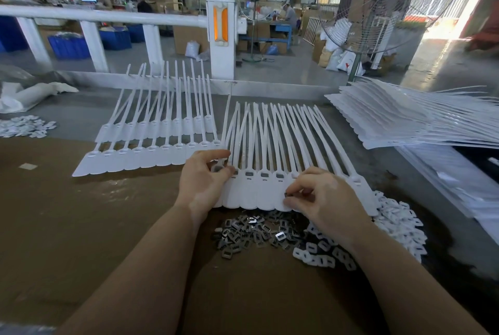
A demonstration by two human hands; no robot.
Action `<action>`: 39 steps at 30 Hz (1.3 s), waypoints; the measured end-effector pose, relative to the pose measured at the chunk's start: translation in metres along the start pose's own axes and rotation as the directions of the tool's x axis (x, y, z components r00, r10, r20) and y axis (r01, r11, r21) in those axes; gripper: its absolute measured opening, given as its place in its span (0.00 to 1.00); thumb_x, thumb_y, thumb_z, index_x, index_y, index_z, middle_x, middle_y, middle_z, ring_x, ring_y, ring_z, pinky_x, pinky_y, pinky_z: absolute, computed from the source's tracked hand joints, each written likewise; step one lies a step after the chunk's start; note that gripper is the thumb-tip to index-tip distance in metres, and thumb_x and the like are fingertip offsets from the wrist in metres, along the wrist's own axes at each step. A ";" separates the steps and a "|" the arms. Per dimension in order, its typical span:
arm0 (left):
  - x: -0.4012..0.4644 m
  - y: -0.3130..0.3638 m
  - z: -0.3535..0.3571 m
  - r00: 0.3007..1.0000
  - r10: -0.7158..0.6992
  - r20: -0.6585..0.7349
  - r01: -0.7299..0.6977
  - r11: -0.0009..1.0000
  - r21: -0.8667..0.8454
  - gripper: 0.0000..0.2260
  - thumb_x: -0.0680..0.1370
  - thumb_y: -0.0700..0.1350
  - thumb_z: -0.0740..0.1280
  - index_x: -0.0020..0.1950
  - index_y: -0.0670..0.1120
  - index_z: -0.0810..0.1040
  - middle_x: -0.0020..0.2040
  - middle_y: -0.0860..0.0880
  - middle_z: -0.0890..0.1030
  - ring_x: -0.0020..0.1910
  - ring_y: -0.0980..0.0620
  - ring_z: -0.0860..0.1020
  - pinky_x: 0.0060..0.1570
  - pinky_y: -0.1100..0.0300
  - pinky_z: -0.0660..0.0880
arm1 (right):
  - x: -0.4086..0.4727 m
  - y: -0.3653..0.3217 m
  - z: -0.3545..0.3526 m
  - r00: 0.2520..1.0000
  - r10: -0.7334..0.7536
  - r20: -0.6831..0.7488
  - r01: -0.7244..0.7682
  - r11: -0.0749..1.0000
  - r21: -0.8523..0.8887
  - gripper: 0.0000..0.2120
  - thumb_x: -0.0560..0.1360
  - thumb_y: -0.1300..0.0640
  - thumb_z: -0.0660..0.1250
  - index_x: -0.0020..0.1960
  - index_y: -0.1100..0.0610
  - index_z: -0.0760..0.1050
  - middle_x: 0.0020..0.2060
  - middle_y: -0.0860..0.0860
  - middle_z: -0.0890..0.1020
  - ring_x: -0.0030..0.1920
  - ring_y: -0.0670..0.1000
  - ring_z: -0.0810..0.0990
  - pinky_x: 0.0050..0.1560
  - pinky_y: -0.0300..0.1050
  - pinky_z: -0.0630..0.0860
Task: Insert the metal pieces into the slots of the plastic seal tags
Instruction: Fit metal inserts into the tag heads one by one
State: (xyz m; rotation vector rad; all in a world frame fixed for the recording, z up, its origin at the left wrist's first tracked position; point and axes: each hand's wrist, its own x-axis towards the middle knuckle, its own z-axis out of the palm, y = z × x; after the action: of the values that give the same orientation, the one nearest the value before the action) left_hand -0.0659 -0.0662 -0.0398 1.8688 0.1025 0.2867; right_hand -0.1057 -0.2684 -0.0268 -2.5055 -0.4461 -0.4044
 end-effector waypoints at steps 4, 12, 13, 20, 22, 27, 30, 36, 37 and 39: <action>0.000 0.000 -0.001 1.000 0.004 0.003 -0.004 1.000 0.007 0.11 0.74 0.42 0.71 0.55 0.52 0.80 0.57 0.50 0.76 0.54 0.56 0.73 0.62 0.58 0.69 | -0.003 -0.002 -0.001 0.999 -0.030 0.038 0.031 1.000 -0.003 0.06 0.67 0.50 0.75 0.40 0.51 0.80 0.37 0.39 0.75 0.40 0.39 0.74 0.43 0.33 0.72; 0.000 0.001 -0.001 1.000 0.010 0.010 -0.010 1.000 0.024 0.11 0.75 0.42 0.71 0.56 0.52 0.80 0.58 0.50 0.75 0.52 0.57 0.73 0.61 0.59 0.69 | -0.007 -0.005 0.001 0.987 -0.147 0.059 0.150 0.987 -0.063 0.04 0.69 0.55 0.73 0.42 0.53 0.80 0.39 0.42 0.76 0.42 0.41 0.72 0.47 0.40 0.74; 0.000 0.001 -0.001 1.000 0.012 0.010 -0.013 0.999 0.031 0.11 0.75 0.42 0.71 0.56 0.51 0.80 0.58 0.50 0.75 0.53 0.56 0.72 0.61 0.59 0.69 | -0.007 -0.005 0.001 0.985 -0.159 0.062 0.163 0.984 -0.069 0.04 0.69 0.56 0.73 0.42 0.54 0.80 0.40 0.42 0.77 0.42 0.41 0.73 0.48 0.41 0.74; 0.000 0.000 -0.001 1.000 0.027 0.010 -0.027 0.998 0.057 0.12 0.75 0.42 0.70 0.58 0.50 0.80 0.57 0.51 0.74 0.48 0.61 0.71 0.54 0.64 0.65 | -0.009 -0.006 0.001 0.978 -0.196 0.068 0.202 0.974 -0.102 0.03 0.70 0.57 0.72 0.41 0.55 0.79 0.39 0.44 0.77 0.41 0.43 0.72 0.46 0.40 0.73; 0.000 0.000 -0.001 1.000 0.023 0.011 -0.023 0.998 0.058 0.12 0.75 0.42 0.70 0.58 0.50 0.79 0.57 0.51 0.74 0.52 0.58 0.71 0.54 0.63 0.65 | -0.009 -0.006 0.001 0.979 -0.195 0.062 0.199 0.978 -0.069 0.03 0.71 0.58 0.71 0.40 0.56 0.79 0.38 0.45 0.77 0.41 0.43 0.73 0.45 0.40 0.73; 0.000 0.001 -0.001 1.000 0.020 0.013 -0.020 0.998 0.055 0.12 0.75 0.43 0.70 0.58 0.50 0.79 0.57 0.51 0.74 0.51 0.58 0.71 0.54 0.64 0.65 | -0.008 -0.004 0.002 0.986 -0.124 -0.107 0.128 0.991 0.036 0.03 0.74 0.60 0.67 0.42 0.56 0.77 0.38 0.44 0.76 0.39 0.42 0.74 0.41 0.39 0.74; 0.000 0.000 -0.001 1.000 0.020 0.012 -0.020 0.999 0.039 0.12 0.75 0.42 0.70 0.57 0.50 0.80 0.57 0.51 0.75 0.51 0.58 0.71 0.54 0.64 0.66 | -0.008 -0.001 0.001 0.969 -0.042 -0.243 0.071 0.991 0.111 0.04 0.76 0.60 0.65 0.42 0.57 0.76 0.34 0.48 0.78 0.35 0.47 0.76 0.37 0.45 0.74; 0.001 0.001 0.000 1.000 0.020 0.007 -0.020 0.999 0.048 0.11 0.75 0.42 0.70 0.57 0.51 0.80 0.56 0.51 0.74 0.52 0.57 0.71 0.54 0.63 0.66 | -0.007 0.003 0.001 0.955 0.087 -0.283 -0.029 0.978 0.206 0.02 0.72 0.63 0.70 0.42 0.57 0.81 0.33 0.47 0.81 0.35 0.44 0.80 0.40 0.41 0.78; 0.000 0.001 0.000 1.000 0.021 0.006 -0.021 0.999 0.050 0.11 0.75 0.42 0.70 0.57 0.51 0.80 0.56 0.51 0.74 0.52 0.57 0.71 0.54 0.63 0.66 | -0.006 0.004 0.001 0.951 0.114 -0.286 -0.053 0.975 0.215 0.03 0.72 0.63 0.71 0.43 0.57 0.82 0.33 0.46 0.81 0.36 0.43 0.80 0.42 0.38 0.78; 0.000 0.001 -0.001 1.000 0.021 0.003 -0.021 0.998 0.054 0.11 0.75 0.42 0.70 0.57 0.51 0.80 0.56 0.50 0.75 0.52 0.56 0.71 0.54 0.63 0.66 | -0.005 0.005 0.000 0.948 0.158 -0.274 -0.093 0.967 0.235 0.03 0.71 0.61 0.71 0.42 0.55 0.82 0.33 0.44 0.82 0.37 0.42 0.81 0.42 0.34 0.77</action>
State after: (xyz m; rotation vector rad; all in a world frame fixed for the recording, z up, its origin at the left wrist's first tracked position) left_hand -0.0657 -0.0660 -0.0384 1.9247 0.0896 0.2985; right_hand -0.1086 -0.2730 -0.0313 -2.1994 -0.1984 -0.6268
